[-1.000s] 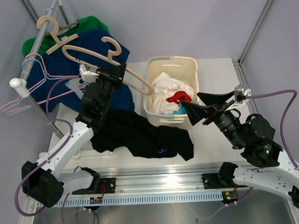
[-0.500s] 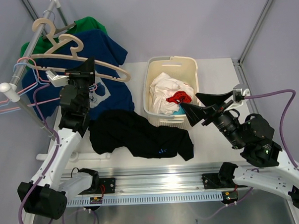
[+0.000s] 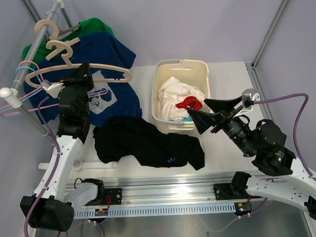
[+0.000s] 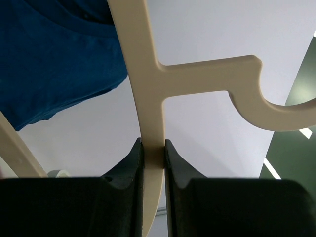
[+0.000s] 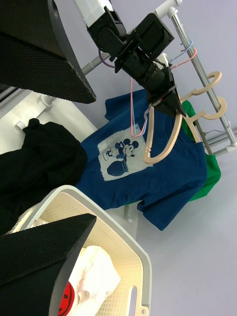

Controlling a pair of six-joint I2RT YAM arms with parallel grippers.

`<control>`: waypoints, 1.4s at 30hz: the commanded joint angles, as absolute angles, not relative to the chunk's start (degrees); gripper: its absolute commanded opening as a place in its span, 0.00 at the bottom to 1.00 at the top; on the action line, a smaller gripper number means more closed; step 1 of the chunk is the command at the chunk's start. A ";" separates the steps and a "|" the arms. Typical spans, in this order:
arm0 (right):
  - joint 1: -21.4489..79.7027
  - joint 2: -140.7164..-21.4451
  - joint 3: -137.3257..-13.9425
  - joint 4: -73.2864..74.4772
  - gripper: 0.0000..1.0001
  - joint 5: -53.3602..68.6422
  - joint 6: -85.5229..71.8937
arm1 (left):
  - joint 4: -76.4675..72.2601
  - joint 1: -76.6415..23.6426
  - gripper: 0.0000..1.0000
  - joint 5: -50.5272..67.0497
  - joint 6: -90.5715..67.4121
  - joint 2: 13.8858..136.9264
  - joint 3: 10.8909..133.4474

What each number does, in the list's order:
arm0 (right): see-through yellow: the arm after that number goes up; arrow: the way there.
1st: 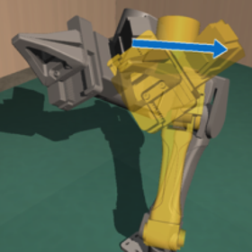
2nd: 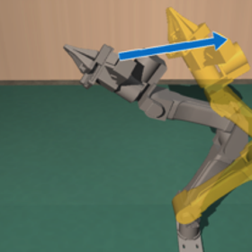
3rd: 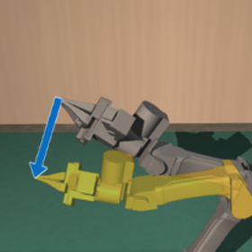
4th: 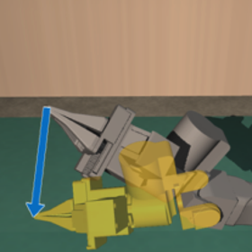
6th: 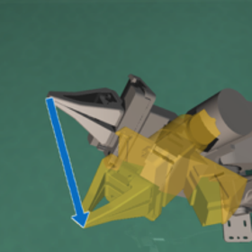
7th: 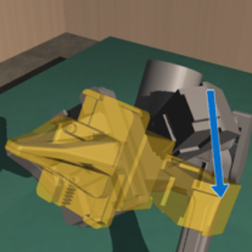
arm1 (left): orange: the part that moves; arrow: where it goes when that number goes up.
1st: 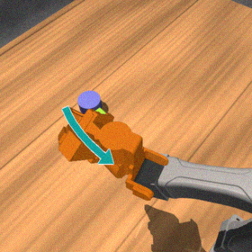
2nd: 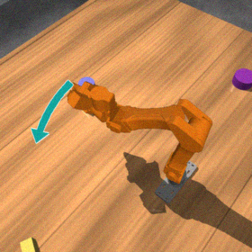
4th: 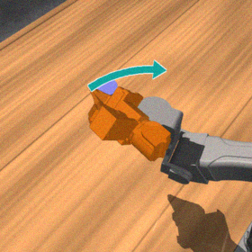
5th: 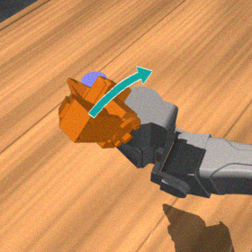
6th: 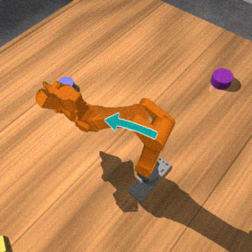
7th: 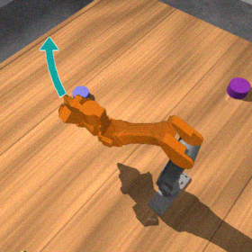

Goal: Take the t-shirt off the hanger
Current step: Place the hanger at the clothesline.

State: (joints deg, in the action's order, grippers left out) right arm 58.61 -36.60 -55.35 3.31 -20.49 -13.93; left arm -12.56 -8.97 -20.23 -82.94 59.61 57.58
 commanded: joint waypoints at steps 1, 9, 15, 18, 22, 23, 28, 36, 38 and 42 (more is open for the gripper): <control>58.62 -36.74 -55.55 3.69 1.00 -19.69 -13.80 | -11.52 -7.12 0.00 -24.60 -88.94 57.48 59.76; 58.62 -36.91 -55.63 3.87 1.00 -19.60 -13.71 | -5.72 -4.57 0.00 -26.01 -92.35 55.55 62.05; 58.71 -36.91 -55.63 3.78 0.99 -19.69 -13.53 | -4.92 -2.55 0.00 -25.22 -91.15 55.20 64.16; 58.62 -37.18 -55.63 3.87 1.00 -19.69 -13.36 | -3.87 -1.76 0.00 -25.31 -91.14 55.28 65.12; 58.71 -37.44 -55.81 3.96 1.00 -19.42 -13.62 | -2.46 -1.32 0.00 -24.96 -91.84 55.28 65.22; 58.62 -37.35 -55.90 4.04 0.99 -19.34 -13.62 | -2.37 -1.32 0.00 -25.22 -92.45 55.20 64.87; 58.62 -36.39 -55.72 4.04 1.00 -18.63 -13.89 | -2.29 -1.14 0.00 -25.32 -92.64 55.81 64.16; 58.62 -36.30 -55.81 4.39 1.00 -18.72 -13.54 | -0.88 -0.18 0.00 -23.65 -92.55 58.79 66.27; 58.62 -36.21 -55.90 4.48 1.00 -18.72 -13.62 | -0.53 -0.09 0.00 -22.94 -93.59 59.32 66.27; 58.62 -36.21 -55.90 4.57 0.99 -18.81 -13.36 | -0.35 -0.09 0.00 -22.59 -92.90 59.68 66.80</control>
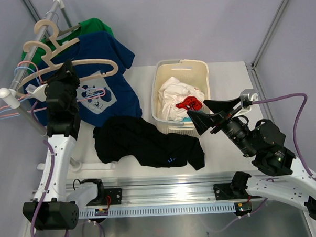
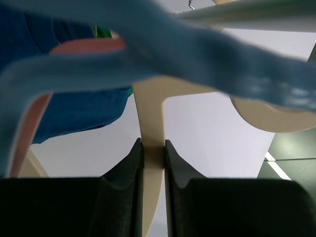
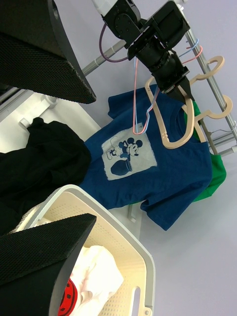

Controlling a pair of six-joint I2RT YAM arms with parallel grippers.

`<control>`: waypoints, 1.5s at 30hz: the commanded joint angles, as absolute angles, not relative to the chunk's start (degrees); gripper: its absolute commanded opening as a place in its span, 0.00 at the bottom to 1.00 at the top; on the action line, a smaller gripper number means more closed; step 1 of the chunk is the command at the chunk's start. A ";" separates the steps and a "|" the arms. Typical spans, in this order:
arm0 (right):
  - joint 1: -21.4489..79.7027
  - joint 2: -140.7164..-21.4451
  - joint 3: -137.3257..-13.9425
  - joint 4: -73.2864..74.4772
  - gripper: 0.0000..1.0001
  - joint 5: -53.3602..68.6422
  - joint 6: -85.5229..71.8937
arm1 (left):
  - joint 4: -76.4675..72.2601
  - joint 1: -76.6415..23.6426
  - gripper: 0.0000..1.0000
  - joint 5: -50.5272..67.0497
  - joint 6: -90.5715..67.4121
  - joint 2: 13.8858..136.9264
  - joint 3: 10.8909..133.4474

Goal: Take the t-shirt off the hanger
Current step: Place the hanger at the clothesline.

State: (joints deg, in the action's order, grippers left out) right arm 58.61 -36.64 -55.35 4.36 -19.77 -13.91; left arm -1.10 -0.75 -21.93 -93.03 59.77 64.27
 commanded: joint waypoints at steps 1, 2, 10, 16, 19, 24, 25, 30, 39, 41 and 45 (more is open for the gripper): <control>58.62 -36.12 -55.90 4.57 0.99 -18.81 -13.53 | -0.35 -0.09 0.00 -22.59 -93.25 59.59 66.62; 58.71 -36.21 -55.90 4.48 0.99 -18.81 -13.36 | -0.35 0.00 0.00 -22.76 -93.34 59.59 66.36; 58.62 -36.04 -55.90 4.66 1.00 -18.63 -13.54 | 1.83 -0.09 0.00 -21.10 -94.65 61.52 66.36; 58.62 -35.77 -55.99 4.66 1.00 -18.63 -13.36 | 2.55 0.00 0.00 -22.32 -94.22 60.65 65.48; 58.62 -35.68 -55.99 4.83 0.99 -18.63 -13.36 | 2.55 1.65 0.00 -22.85 -94.13 60.99 66.18; 58.71 -35.16 -55.99 4.92 1.00 -18.55 -13.27 | 2.64 3.08 0.00 -20.48 -93.78 62.66 67.59; 58.62 -34.98 -55.90 4.92 0.99 -18.63 -13.36 | 2.64 3.16 0.00 -20.22 -93.95 62.75 67.67; 58.62 -35.07 -56.07 4.92 0.99 -18.72 -13.36 | 2.46 3.25 0.00 -19.60 -94.39 63.02 66.71; 58.62 -35.33 -56.34 5.18 0.99 -18.46 -13.27 | 2.37 3.25 0.70 -17.67 -89.67 61.09 67.05; 58.62 -35.33 -56.34 5.19 0.99 -18.20 -13.45 | 2.29 3.25 0.97 -14.60 -85.55 60.03 68.02; 58.62 -35.59 -56.08 4.84 1.00 -17.32 -13.97 | 2.46 2.03 0.99 -8.53 -80.08 56.96 68.03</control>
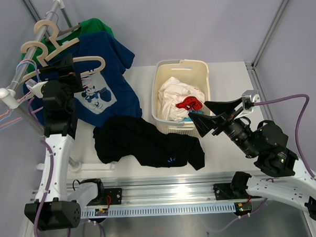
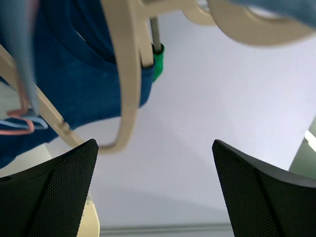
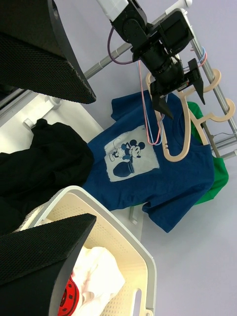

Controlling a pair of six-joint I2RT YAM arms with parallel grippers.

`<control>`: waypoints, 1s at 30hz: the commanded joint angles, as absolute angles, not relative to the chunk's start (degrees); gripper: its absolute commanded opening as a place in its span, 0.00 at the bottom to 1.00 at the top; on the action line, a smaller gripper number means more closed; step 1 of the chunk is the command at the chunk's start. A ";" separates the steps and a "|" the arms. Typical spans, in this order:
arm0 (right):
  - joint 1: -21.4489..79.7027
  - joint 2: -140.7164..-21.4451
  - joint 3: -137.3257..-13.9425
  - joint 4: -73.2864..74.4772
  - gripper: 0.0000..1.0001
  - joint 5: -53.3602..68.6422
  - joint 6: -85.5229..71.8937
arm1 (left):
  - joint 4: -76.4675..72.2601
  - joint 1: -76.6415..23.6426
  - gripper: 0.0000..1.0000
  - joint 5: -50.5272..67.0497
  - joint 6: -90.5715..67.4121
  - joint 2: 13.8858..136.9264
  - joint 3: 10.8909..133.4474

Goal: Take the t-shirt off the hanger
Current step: Place the hanger at the clothesline.

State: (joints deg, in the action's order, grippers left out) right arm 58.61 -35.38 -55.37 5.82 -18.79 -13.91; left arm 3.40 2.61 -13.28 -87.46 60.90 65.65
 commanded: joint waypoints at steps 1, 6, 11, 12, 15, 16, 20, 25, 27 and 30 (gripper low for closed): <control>58.62 -35.60 -55.99 4.66 1.00 -16.53 -14.06 | 2.55 1.67 0.99 -6.87 -79.72 55.21 66.37; 58.62 -37.00 -56.07 4.48 0.99 -16.70 -14.33 | 2.46 -2.00 0.99 -4.22 -80.43 49.84 59.51; 58.71 -37.97 -56.60 5.18 1.00 -15.82 -14.41 | 3.69 -8.68 0.99 -0.97 -69.47 47.29 59.51; 58.62 -38.23 -56.78 5.53 0.99 -15.30 -14.24 | 3.78 -12.79 0.99 -1.75 -67.78 45.98 58.81; 58.62 -39.98 -58.18 8.16 1.00 -15.38 -13.19 | 3.52 -22.83 0.99 -8.16 -62.15 43.43 54.33; 58.71 -40.77 -59.49 9.04 0.99 -15.21 -12.92 | 3.43 -24.50 0.99 -9.13 -59.27 43.07 53.45; 58.62 -47.44 -65.82 20.35 1.00 -13.89 -13.26 | 1.50 -29.52 0.99 -4.50 -47.48 43.15 50.72; 58.71 -48.08 -63.73 24.08 0.99 -9.23 -15.64 | 1.93 -33.57 0.99 3.24 -38.16 39.74 45.63; 58.71 -48.95 -62.58 26.62 1.00 -9.58 -17.05 | 2.72 -34.98 0.99 6.31 -36.92 39.20 43.26; 58.71 -51.85 -59.51 29.18 0.99 -10.10 -18.63 | 4.04 -37.52 0.99 8.96 -35.07 37.71 40.00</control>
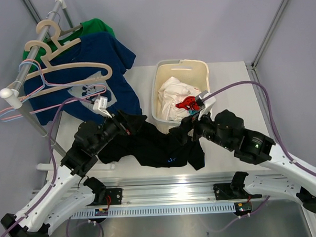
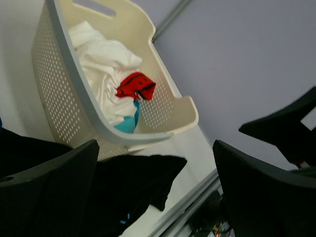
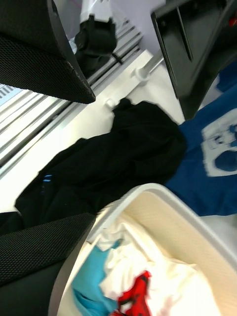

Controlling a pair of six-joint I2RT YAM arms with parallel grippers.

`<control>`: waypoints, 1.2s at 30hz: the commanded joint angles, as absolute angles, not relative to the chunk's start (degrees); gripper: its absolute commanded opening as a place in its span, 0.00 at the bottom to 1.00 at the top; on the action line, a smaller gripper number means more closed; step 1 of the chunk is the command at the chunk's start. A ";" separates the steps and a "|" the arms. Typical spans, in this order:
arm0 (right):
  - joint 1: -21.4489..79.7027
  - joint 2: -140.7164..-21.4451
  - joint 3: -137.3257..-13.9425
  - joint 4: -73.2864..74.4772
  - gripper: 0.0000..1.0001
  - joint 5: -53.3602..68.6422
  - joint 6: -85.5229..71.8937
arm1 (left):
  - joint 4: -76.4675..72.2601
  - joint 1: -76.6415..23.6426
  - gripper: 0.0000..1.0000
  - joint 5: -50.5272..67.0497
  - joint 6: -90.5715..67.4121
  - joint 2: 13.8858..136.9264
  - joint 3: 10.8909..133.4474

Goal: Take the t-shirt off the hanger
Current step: Place the hanger at the clothesline, then place the T-shirt in the bin.

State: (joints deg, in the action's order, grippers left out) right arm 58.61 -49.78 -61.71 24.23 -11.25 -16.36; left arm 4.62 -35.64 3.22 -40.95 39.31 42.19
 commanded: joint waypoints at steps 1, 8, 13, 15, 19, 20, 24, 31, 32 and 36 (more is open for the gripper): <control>58.62 -52.46 -57.59 29.01 0.99 -10.63 -18.98 | 4.65 -38.40 0.99 8.88 -34.55 36.84 37.55; 58.80 -59.49 -56.15 27.07 1.00 -12.66 -19.08 | 9.57 -42.19 0.99 10.81 -34.28 18.85 29.10; 59.50 -69.93 -62.65 24.89 0.99 -11.69 -16.35 | 13.35 -42.19 0.99 17.48 -31.99 7.75 27.42; 59.59 -72.76 -63.37 23.21 0.98 -9.59 -15.47 | 14.15 -42.19 0.99 18.45 -32.43 3.72 27.94; 59.85 -81.88 -65.47 19.52 0.97 -6.86 -14.77 | 17.92 -42.19 0.99 17.49 -32.26 0.45 29.62; 60.03 -83.31 -66.00 18.90 0.97 -6.77 -14.33 | 18.19 -42.19 0.99 17.40 -32.26 -1.47 29.79; 61.87 -90.69 -70.91 18.10 0.97 -7.82 -13.36 | 18.81 -42.10 0.99 16.18 -32.78 -4.56 30.94; 63.81 -106.41 -80.50 20.39 0.98 -8.88 -11.52 | 18.81 -42.10 0.99 14.15 -34.63 -6.77 30.59; 63.81 -107.83 -81.29 20.65 0.98 -8.88 -11.08 | 18.81 -42.19 0.99 13.72 -34.63 -6.68 30.41; 63.81 -115.04 -86.56 24.43 1.00 -9.14 -10.37 | 18.81 -42.10 0.99 12.48 -35.68 -7.20 29.53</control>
